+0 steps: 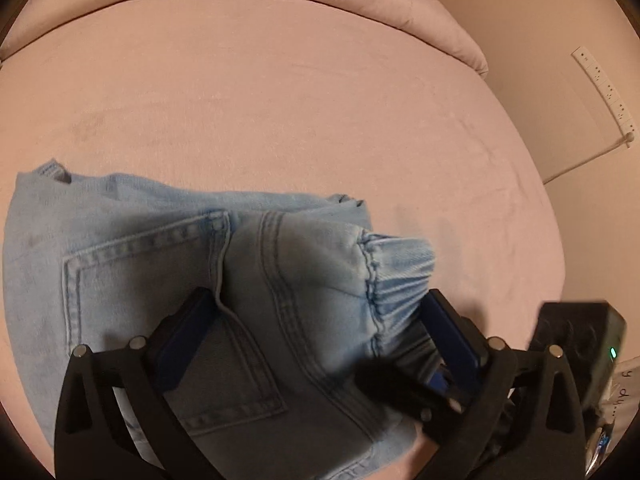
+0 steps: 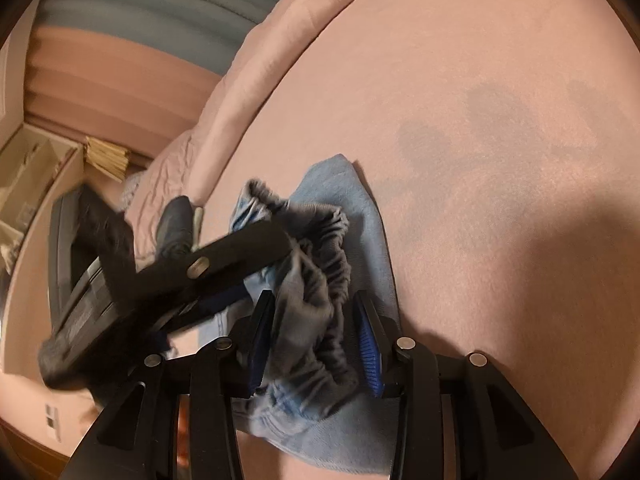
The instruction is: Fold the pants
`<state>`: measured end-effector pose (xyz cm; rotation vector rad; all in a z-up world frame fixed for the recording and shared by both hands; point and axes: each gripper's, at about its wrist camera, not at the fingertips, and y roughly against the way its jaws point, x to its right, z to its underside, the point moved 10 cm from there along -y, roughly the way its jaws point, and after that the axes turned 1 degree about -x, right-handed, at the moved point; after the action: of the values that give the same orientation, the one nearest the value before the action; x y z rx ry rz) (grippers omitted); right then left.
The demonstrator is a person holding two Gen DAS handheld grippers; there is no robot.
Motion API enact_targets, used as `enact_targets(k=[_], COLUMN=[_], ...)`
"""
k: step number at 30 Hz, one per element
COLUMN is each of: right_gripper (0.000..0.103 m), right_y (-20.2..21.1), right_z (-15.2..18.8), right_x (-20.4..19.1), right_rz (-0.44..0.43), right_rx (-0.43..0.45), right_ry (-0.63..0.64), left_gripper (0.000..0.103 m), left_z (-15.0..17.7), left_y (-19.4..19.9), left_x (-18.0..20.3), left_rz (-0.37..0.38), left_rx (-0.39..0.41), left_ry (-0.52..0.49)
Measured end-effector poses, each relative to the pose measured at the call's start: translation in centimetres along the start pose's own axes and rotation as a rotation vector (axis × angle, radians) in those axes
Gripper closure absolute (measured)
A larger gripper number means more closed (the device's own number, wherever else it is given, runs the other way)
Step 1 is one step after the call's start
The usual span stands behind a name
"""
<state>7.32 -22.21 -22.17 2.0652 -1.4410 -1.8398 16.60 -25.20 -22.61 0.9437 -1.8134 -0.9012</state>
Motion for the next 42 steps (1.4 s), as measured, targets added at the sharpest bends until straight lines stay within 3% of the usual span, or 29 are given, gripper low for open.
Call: enact_targets(k=[2, 4, 6, 7, 9, 11, 16, 18, 19, 21, 24, 28, 30, 32, 33, 34, 36, 40, 42], right_gripper=[0.064, 0.055, 0.054, 0.053, 0.053, 0.053, 0.053, 0.053, 0.053, 0.053, 0.053, 0.052, 0.046, 0.044, 0.044, 0.044, 0.044, 0.042, 0.042], right_y=[0.8, 2.2, 3.9, 5.3, 7.1, 8.1, 3.8, 1.7, 0.4, -1.7, -1.9, 0.7, 2.4, 5.2, 6.4, 7.3, 6.9, 1.1, -2.1], right_z=[0.2, 0.2, -0.2, -0.9, -2.1, -3.5, -4.4, -4.5, -4.7, -4.6, -4.4, -4.4, -5.0, -6.5, -7.1, -7.5, -7.3, -4.5, -3.5], right_x=[0.1, -0.3, -0.9, -1.3, -1.9, -3.4, -7.4, -7.4, -6.3, -4.0, -1.9, -2.2, -1.4, 0.0, 0.0, -1.1, -3.7, -11.8, -14.2], right_rz=[0.023, 0.045, 0.087, 0.153, 0.202, 0.169, 0.152, 0.18, 0.244, 0.276, 0.207, 0.139, 0.189, 0.305, 0.334, 0.314, 0.249, 0.111, 0.093], right_rx=[-0.006, 0.013, 0.068, 0.134, 0.22, 0.278, 0.208, 0.166, 0.144, 0.054, 0.017, 0.014, 0.055, 0.15, 0.189, 0.209, 0.177, -0.019, -0.114], right_ry=[0.014, 0.032, 0.088, 0.138, 0.181, 0.215, 0.374, 0.399, 0.402, 0.356, 0.258, 0.207, 0.193, 0.174, 0.175, 0.2, 0.266, 0.489, 0.55], left_gripper=[0.001, 0.001, 0.001, 0.001, 0.001, 0.001, 0.002, 0.009, 0.01, 0.011, 0.012, 0.012, 0.013, 0.013, 0.012, 0.012, 0.012, 0.012, 0.012], left_z=[-0.2, -0.3, -0.2, 0.0, 0.6, 1.6, 5.6, 7.2, 8.1, 9.3, 10.7, 11.0, 11.8, 12.6, 12.9, 13.1, 13.3, 12.6, 12.3], left_y=[0.2, 1.3, 3.1, 4.5, 6.6, 8.6, 10.7, 9.9, 9.1, 8.1, 7.2, 8.4, 9.3, 9.8, 10.0, 10.2, 10.8, 11.6, 11.2], left_x=[0.0, -0.1, -0.5, -0.8, -1.7, -3.2, -8.6, -10.0, -10.6, -11.1, -11.6, -11.5, -11.9, -11.9, -11.9, -12.0, -12.7, -13.0, -13.2], left_rz=[0.015, 0.067, 0.098, 0.1, 0.061, -0.011, -0.159, -0.154, -0.145, -0.144, -0.036, 0.051, 0.081, 0.112, 0.162, 0.199, 0.263, 0.302, 0.31], left_rx=[-0.005, 0.013, 0.055, 0.092, 0.152, 0.197, 0.225, 0.186, 0.154, 0.131, 0.124, 0.118, 0.111, 0.121, 0.13, 0.138, 0.158, 0.189, 0.184], left_ry=[0.009, 0.023, 0.028, 0.02, -0.005, -0.034, -0.004, 0.026, 0.043, 0.053, 0.13, 0.132, 0.125, 0.137, 0.164, 0.188, 0.235, 0.273, 0.286])
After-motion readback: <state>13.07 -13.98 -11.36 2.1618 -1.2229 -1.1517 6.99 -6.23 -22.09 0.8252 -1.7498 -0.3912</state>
